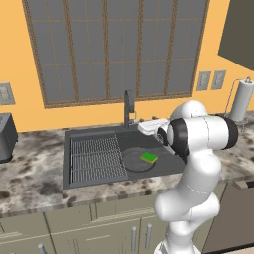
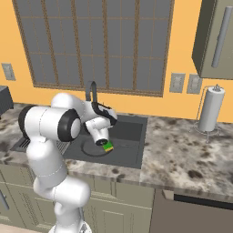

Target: Pick the pan and sponge and place them into the sink. Then turn on the water.

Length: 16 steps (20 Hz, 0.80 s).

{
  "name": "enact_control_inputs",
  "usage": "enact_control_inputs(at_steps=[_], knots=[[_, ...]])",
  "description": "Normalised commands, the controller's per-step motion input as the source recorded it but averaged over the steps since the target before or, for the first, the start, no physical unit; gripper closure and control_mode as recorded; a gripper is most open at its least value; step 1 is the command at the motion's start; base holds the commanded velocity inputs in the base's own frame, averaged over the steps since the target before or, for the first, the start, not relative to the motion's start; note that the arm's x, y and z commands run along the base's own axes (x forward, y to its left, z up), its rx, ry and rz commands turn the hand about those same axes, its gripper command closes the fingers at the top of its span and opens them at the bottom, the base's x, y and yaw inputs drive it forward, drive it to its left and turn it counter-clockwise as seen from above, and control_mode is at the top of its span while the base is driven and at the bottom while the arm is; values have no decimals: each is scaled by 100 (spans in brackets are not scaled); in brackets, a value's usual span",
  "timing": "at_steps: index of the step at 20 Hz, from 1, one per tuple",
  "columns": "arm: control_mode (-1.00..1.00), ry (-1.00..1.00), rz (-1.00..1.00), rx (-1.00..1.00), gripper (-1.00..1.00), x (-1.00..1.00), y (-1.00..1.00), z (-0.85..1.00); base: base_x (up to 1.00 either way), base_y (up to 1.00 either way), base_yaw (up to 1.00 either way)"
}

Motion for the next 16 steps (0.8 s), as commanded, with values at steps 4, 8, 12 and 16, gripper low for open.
enact_control_inputs(at_steps=[4,8,12,16], knots=[[-100,-7,2,1,-100,17,1,0,0,0,0],[-100,-3,1,0,-100,19,4,-3,0,0,0],[-100,0,0,-1,-100,16,1,-17,0,0,0],[-100,0,0,0,-100,15,0,-16,0,0,0]])
